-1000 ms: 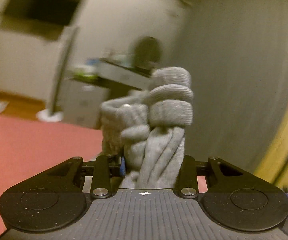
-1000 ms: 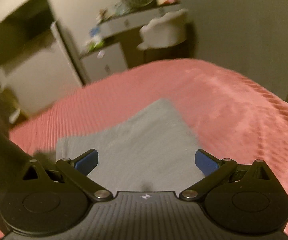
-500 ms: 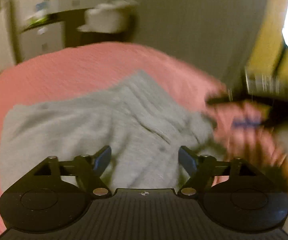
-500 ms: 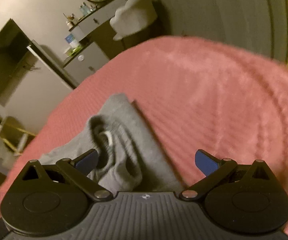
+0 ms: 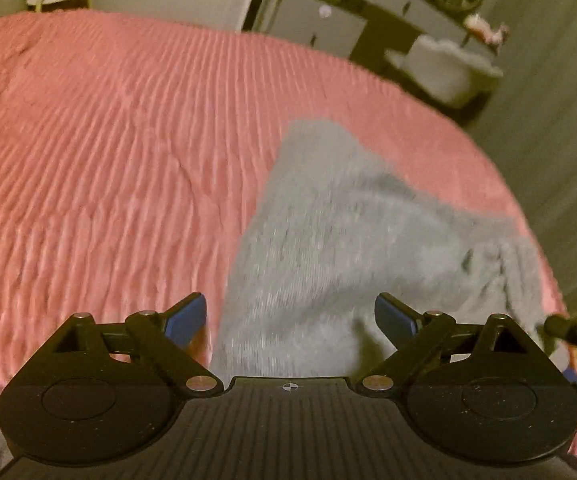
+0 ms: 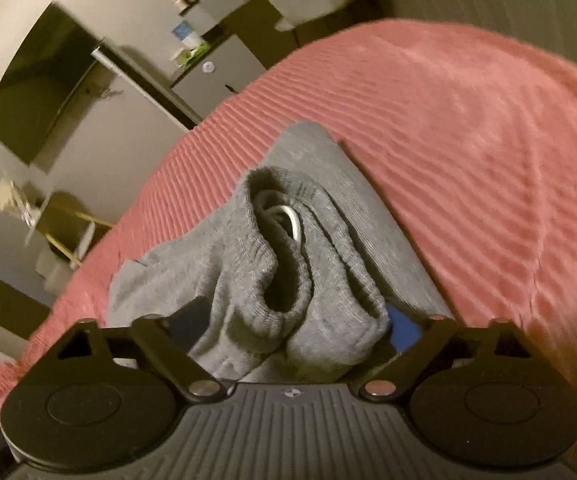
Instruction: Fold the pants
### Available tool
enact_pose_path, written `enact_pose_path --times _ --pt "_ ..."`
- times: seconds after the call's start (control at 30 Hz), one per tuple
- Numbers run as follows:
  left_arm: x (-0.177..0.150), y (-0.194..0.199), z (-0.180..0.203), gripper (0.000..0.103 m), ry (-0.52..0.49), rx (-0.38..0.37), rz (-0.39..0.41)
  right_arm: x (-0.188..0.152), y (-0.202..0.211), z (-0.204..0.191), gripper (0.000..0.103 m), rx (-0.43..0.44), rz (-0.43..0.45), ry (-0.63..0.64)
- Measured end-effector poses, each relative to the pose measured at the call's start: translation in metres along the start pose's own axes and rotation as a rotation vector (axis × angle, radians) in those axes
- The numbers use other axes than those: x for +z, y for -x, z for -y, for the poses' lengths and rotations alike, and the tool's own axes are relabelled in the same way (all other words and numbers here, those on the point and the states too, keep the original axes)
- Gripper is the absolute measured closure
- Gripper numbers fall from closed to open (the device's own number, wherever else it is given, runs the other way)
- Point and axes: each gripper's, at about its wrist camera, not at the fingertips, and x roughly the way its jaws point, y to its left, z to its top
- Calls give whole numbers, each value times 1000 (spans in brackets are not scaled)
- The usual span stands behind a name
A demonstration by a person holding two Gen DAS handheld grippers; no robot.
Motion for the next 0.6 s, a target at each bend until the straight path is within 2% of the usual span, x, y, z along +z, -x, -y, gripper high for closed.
enact_pose_path --times 0.1,0.2,0.27,0.3,0.33,0.37,0.5,0.6 --pt "-8 -4 2 8 -17 -27 -33 3 -17 -3 13 -16 -56 -2" --pt "-10 -11 0 8 -20 -18 -59 6 -32 -3 4 -10 -113 -16" --pt "-9 -19 -6 8 10 -22 -86 6 -37 -8 4 -37 -107 -13" --pt "-10 -20 -8 8 26 -24 -95 6 -36 -12 9 -47 -90 2" --pt "-10 -23 -11 8 42 -26 -101 5 -34 -16 35 -60 -63 24" --pt "-10 -23 -14 8 57 -29 -106 5 -30 -20 41 -58 -44 55" --pt "-12 -18 -19 8 79 -26 -103 10 -5 -35 51 -31 57 58" --pt "-15 -16 -18 8 65 -19 -92 9 19 -38 52 22 164 65"
